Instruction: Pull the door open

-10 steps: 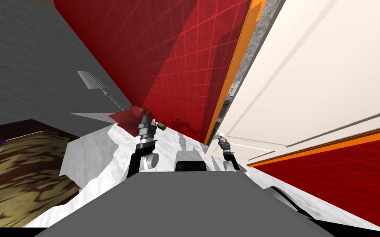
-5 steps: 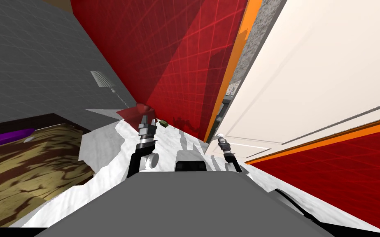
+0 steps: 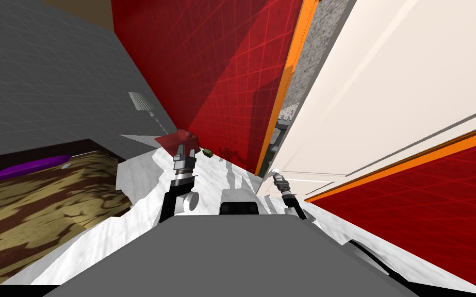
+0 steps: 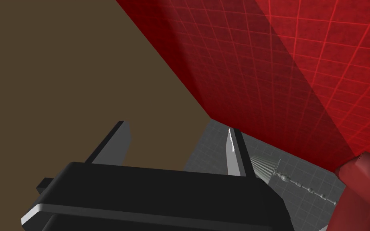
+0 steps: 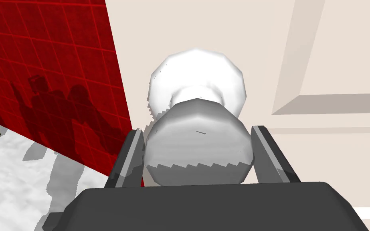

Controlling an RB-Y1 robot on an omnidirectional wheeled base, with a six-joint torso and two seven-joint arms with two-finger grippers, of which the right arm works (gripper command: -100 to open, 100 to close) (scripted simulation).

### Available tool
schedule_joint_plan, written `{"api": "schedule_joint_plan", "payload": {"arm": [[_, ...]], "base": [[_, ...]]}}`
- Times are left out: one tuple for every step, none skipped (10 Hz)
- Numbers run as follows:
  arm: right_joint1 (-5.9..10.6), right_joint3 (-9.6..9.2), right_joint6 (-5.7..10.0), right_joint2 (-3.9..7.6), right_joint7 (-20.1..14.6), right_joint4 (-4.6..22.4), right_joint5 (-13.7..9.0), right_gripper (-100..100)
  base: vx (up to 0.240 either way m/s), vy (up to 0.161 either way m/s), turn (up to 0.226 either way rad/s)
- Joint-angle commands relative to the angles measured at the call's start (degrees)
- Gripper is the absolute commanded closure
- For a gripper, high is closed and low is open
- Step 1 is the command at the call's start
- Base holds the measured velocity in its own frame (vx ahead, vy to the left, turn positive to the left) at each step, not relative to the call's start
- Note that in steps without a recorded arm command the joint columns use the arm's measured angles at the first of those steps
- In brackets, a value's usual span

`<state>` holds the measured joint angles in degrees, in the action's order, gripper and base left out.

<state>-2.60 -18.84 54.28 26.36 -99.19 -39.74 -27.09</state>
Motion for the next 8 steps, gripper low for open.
{"api": "schedule_joint_plan", "payload": {"arm": [[-0.66, -1.05, 1.37, 0.76, -1.13, -0.11, 0.52, 100], [-0.99, -1.63, 2.09, 1.25, -1.76, -0.09, 0.8, 100], [-1.51, -2.52, 3.21, 2.01, -2.74, -0.06, 1.23, 100], [-1.83, -3.09, 3.92, 2.49, -3.36, -0.04, 1.51, 100], [-2.25, -3.82, 4.84, 3.11, -4.16, -0.01, 1.86, 100], [-2.53, -4.31, 5.45, 3.53, -4.69, 0.01, 2.1, 100], [-2.41, -3.93, 4.49, 3.4, -4.17, -0.5, 1.91, 100], [-3.03, -4.68, 5.81, 3.85, -5.01, 0.09, 2.28, 100]], "base": [[-0.243, -0.082, 0.136], [-0.2, -0.084, 0.126], [-0.241, -0.089, 0.143], [-0.263, -0.062, 0.124], [-0.254, -0.05, 0.1], [-0.237, -0.073, 0.088], [-0.105, -0.033, 0.02], [-0.154, -0.047, 0.175]]}}
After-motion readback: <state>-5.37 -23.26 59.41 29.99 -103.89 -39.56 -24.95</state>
